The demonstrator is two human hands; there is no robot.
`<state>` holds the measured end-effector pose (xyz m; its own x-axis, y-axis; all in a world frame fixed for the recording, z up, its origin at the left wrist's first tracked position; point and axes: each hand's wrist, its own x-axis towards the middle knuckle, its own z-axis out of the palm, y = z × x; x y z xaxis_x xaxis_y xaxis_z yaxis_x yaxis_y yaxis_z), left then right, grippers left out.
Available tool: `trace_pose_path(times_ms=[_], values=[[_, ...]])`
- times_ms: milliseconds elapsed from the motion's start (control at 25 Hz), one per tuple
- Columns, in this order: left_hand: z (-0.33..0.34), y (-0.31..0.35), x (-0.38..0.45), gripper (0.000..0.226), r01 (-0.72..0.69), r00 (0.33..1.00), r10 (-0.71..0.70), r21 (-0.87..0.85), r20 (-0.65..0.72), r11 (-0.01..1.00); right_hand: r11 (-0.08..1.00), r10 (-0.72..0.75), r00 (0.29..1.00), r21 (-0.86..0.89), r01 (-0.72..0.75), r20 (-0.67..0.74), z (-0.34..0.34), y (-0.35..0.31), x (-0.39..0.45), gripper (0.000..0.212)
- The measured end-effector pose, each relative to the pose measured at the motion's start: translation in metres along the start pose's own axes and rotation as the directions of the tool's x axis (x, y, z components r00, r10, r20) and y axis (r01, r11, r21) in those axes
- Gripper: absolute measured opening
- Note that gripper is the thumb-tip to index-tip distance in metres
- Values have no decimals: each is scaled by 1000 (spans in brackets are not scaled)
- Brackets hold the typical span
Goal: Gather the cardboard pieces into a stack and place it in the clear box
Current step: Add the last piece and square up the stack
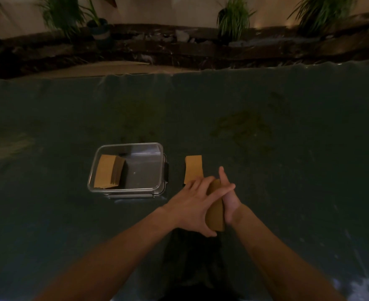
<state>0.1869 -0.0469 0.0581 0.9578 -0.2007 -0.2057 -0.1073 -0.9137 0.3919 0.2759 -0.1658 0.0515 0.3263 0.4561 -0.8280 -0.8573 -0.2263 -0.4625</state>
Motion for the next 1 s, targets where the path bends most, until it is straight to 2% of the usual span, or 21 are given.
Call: trace_pose_path(times_ms=[160,320,360,440,560,680,800,880,960,1000], values=[[-2,-9,1,127,17,1000,-17,-41,8,999,1000,-5,1000,19,5,-1,11,1,7,74],[1,-22,2,127,30,1000,-30,-68,-5,997,999,-30,999,17,29,28,20,0,13,74],[1,-28,3,128,69,998,-69,-94,-3,993,999,-44,998,-1,44,39,22,1,14,68],[1,-43,6,131,164,986,-164,-97,9,982,980,-125,992,-151,129,34,22,6,19,44],[3,-66,10,132,223,974,-223,-11,30,975,895,-253,967,-378,236,4,22,11,23,20],[11,-77,14,133,193,981,-193,15,27,981,864,-283,959,-441,244,-26,19,10,29,16],[14,-83,14,135,217,976,-218,-119,4,969,859,-295,952,-460,224,-86,18,7,40,21],[16,-84,12,126,350,919,-392,-378,-37,857,874,-307,942,-433,221,-137,15,5,47,23],[22,-86,16,91,446,758,-650,-688,-49,572,890,-296,941,-405,209,-165,13,2,55,25],[24,-87,18,70,456,677,-736,-798,22,395,901,-283,944,-385,200,-170,14,1,58,25]])
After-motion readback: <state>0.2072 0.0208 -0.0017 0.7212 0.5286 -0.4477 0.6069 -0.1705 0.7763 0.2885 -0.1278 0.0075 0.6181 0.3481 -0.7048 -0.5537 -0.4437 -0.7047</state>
